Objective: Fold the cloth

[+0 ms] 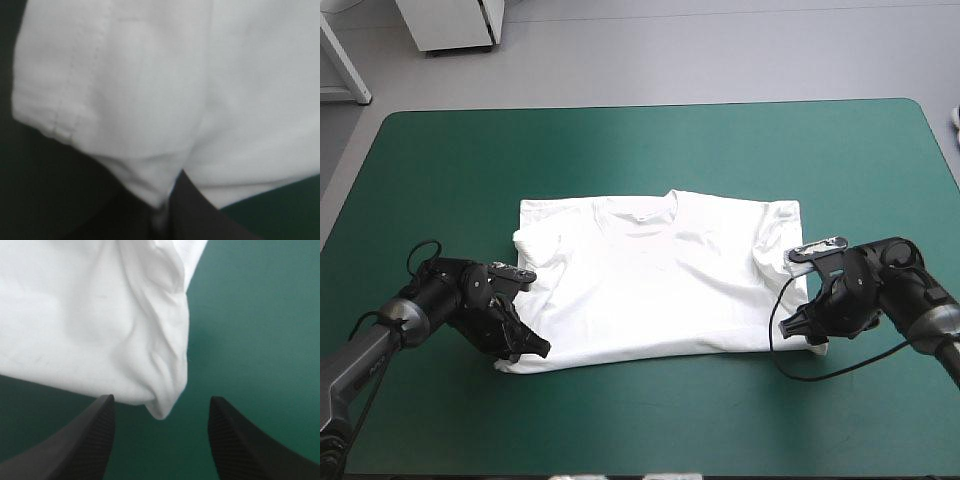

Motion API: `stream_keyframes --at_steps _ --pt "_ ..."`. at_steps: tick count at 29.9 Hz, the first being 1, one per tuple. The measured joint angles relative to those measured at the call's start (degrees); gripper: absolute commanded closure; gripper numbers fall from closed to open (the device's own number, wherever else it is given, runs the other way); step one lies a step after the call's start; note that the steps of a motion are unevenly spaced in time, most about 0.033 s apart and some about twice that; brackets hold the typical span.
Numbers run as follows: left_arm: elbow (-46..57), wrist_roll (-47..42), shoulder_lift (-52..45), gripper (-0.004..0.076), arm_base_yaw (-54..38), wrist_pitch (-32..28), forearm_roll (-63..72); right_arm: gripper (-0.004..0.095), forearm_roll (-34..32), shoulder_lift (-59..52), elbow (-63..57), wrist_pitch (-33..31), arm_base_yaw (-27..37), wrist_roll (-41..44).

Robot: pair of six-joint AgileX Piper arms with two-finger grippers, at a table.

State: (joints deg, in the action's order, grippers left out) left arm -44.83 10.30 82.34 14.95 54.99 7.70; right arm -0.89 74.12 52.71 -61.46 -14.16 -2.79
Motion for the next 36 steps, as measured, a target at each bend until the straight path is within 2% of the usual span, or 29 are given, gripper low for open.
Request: stream_keyframes --at_steps 13,16,20,22,31,36 --pt "-0.1 0.0 -0.4 0.0733 0.0 0.1 0.0 0.0384 2.3 10.6 0.0 5.0 0.0 -0.9" --pt "-0.4 0.0 -0.5 0.0733 0.0 0.2 -0.1 0.0516 2.4 11.5 0.0 5.3 0.0 -0.9" --pt "-1.5 0.0 -0.2 0.0733 0.0 1.3 -0.1 0.0810 3.6 12.4 0.0 5.3 0.0 -1.6" --pt "-2.3 0.0 0.2 0.0733 0.1 1.4 0.3 0.0927 5.1 12.5 0.0 5.2 0.0 -2.4" --pt "-7.7 0.0 -0.2 0.0733 0.1 5.7 -1.0 0.0925 5.8 12.4 0.1 3.8 0.0 -3.3" --pt "-10.4 -1.2 -4.0 0.0733 0.1 7.8 -2.6 0.0925 3.9 9.7 2.1 1.3 0.0 -2.3"
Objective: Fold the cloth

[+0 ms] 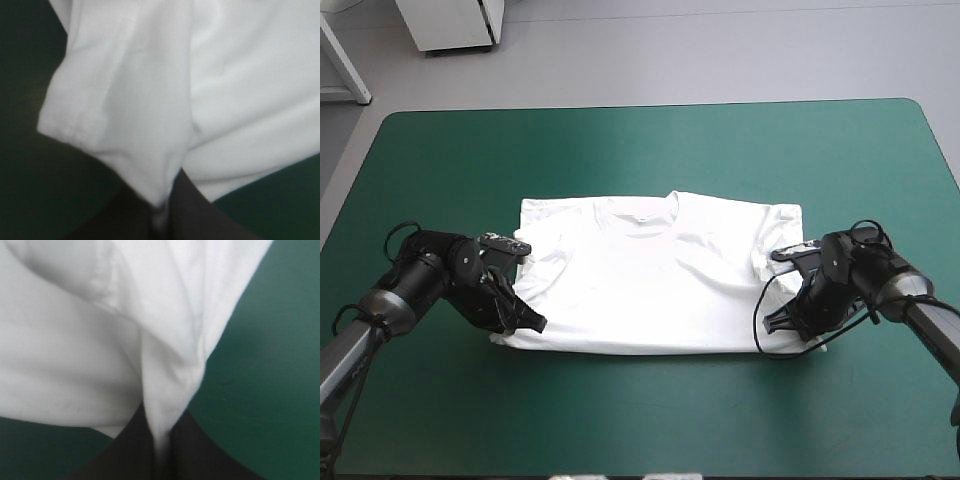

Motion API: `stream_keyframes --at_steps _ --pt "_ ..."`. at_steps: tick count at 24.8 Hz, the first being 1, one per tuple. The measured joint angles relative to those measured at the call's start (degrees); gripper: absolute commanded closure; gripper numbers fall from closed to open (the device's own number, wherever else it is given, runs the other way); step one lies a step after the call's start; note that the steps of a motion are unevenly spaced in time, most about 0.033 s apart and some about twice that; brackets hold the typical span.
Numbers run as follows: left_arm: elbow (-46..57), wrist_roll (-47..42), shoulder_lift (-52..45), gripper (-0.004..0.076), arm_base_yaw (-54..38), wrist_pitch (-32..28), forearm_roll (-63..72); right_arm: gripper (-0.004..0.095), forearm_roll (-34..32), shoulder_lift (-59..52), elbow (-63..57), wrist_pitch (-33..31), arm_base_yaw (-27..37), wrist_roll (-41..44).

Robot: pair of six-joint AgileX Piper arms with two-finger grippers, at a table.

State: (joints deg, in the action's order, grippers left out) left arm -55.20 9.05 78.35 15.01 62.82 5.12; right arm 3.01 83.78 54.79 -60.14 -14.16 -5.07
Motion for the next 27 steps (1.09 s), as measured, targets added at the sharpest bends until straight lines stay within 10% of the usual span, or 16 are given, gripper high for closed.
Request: stream_keyframes --at_steps 14,27 --pt "-10.7 -2.2 -6.6 0.0733 0.0 2.2 -2.0 0.0925 -3.7 -3.5 16.6 -6.3 0.0 2.1" --pt "-17.8 -8.0 8.7 0.0733 0.0 -16.7 -14.8 0.0925 -7.4 10.3 26.7 12.3 2.1 6.1"
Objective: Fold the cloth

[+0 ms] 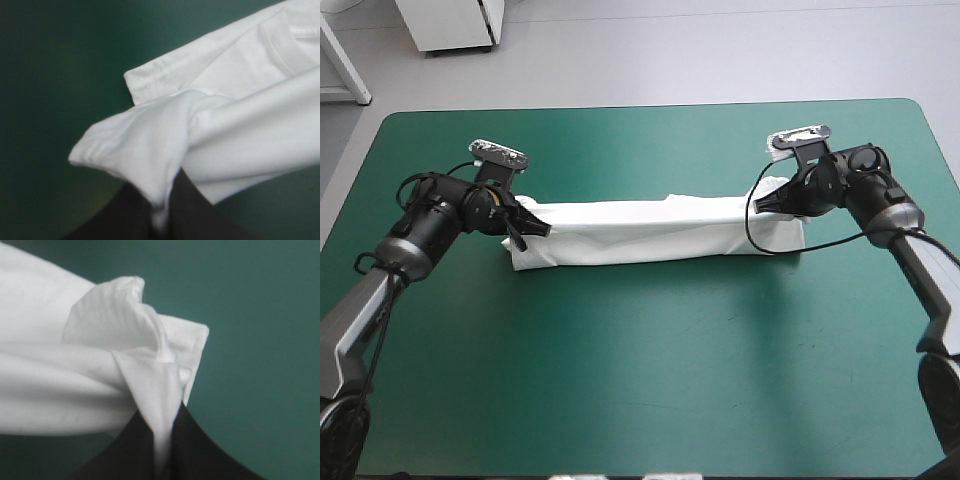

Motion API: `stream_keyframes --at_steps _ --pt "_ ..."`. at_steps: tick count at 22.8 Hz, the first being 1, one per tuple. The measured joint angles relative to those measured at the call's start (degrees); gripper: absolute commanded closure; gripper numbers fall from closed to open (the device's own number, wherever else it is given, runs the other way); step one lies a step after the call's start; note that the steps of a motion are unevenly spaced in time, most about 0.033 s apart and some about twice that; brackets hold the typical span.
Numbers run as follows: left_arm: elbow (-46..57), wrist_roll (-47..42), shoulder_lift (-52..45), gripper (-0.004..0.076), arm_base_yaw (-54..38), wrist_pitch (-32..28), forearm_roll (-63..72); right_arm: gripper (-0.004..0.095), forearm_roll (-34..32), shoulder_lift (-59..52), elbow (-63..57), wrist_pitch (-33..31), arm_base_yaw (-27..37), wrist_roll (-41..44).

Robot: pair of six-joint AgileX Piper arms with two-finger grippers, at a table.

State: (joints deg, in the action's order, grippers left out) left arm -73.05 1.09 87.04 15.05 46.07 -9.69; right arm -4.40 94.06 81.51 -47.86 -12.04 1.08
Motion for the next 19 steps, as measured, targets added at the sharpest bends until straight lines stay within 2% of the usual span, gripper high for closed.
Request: stream_keyframes --at_steps 7,14,15,17,18,19 --pt "-2.8 0.0 10.2 0.0733 0.0 -6.3 -1.2 0.0925 -0.4 11.8 6.8 3.4 0.2 0.6" --pt "-3.0 -0.1 16.6 0.0732 0.0 -7.0 -1.3 0.0910 -0.5 19.5 8.3 4.3 0.2 -0.6" --pt "-3.8 -0.4 16.6 0.0732 0.0 -6.1 -1.3 0.0887 -0.5 19.4 8.9 3.8 0.2 -1.6" --pt "-5.8 -0.5 16.6 0.0710 0.0 -3.5 -1.3 0.0753 0.0 19.2 10.6 1.6 0.2 -3.5" --pt "-6.4 -0.5 16.6 0.0668 0.0 -2.5 -1.3 0.0644 0.2 19.2 11.1 1.0 0.4 -4.0" --pt "-7.9 -0.5 16.6 0.0636 0.0 -0.9 -1.3 0.0592 1.1 18.6 12.3 -0.2 0.7 -4.8"
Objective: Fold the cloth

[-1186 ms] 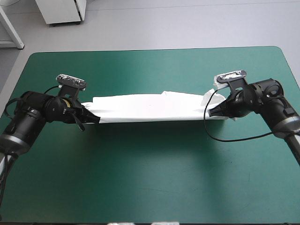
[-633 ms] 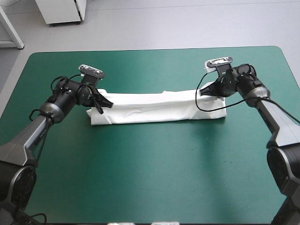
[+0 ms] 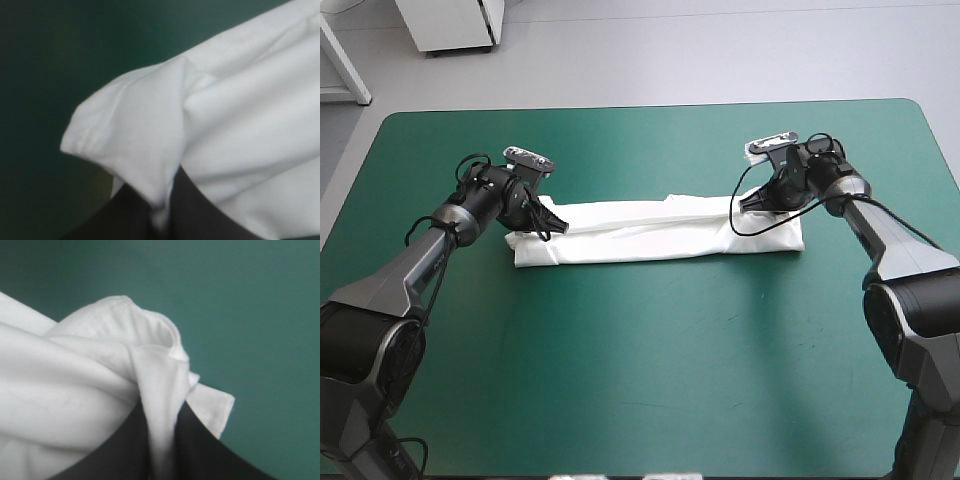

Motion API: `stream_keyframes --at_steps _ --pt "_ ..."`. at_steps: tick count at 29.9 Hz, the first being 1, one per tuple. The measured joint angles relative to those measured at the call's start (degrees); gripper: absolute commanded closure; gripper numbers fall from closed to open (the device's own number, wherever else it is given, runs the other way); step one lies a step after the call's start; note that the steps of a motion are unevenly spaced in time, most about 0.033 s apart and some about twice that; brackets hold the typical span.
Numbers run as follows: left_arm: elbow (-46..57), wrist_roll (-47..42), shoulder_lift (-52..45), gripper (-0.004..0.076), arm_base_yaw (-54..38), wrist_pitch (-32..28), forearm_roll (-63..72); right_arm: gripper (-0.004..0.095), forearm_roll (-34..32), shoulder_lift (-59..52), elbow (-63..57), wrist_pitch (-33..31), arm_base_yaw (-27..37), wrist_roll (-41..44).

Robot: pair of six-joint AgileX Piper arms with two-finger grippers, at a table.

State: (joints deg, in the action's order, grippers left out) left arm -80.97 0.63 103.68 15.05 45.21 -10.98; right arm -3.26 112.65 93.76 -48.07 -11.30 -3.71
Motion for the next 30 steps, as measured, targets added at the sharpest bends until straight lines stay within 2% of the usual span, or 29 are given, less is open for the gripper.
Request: stream_keyframes --at_steps 2,4,8,12,14,16,21,30 --pt "-1.8 0.1 -0.2 0.0572 0.0 1.9 0.1 0.0477 0.3 -1.1 1.0 -1.0 0.4 -0.4" --pt "-3.8 0.4 -0.9 0.0497 0.0 3.8 0.1 0.0405 0.3 -2.4 1.5 -1.5 0.8 -0.7" --pt "-7.5 0.5 -3.9 0.0383 0.0 8.4 0.1 0.0389 0.4 -7.3 1.6 -4.1 1.7 -1.0" --pt "-9.5 0.2 -7.6 0.0375 0.0 12.9 0.3 0.0389 0.5 -13.1 1.6 -6.1 2.4 -1.0" --pt "-9.6 0.0 -9.3 0.0388 0.0 15.1 1.3 0.0391 0.2 -16.2 1.6 -7.0 2.8 -1.0" --pt "-9.6 0.6 -10.6 0.0445 0.0 16.5 4.8 0.0393 0.2 -19.1 1.2 -7.7 2.9 -1.1" --pt "-9.7 7.3 -11.9 0.0731 1.5 16.2 17.7 0.0399 -0.1 -26.6 -2.4 -8.6 4.5 -0.3" --pt "-11.2 13.4 -7.3 0.0733 9.8 12.2 24.3 0.0437 -1.1 -36.1 -11.2 -8.7 11.2 2.2"
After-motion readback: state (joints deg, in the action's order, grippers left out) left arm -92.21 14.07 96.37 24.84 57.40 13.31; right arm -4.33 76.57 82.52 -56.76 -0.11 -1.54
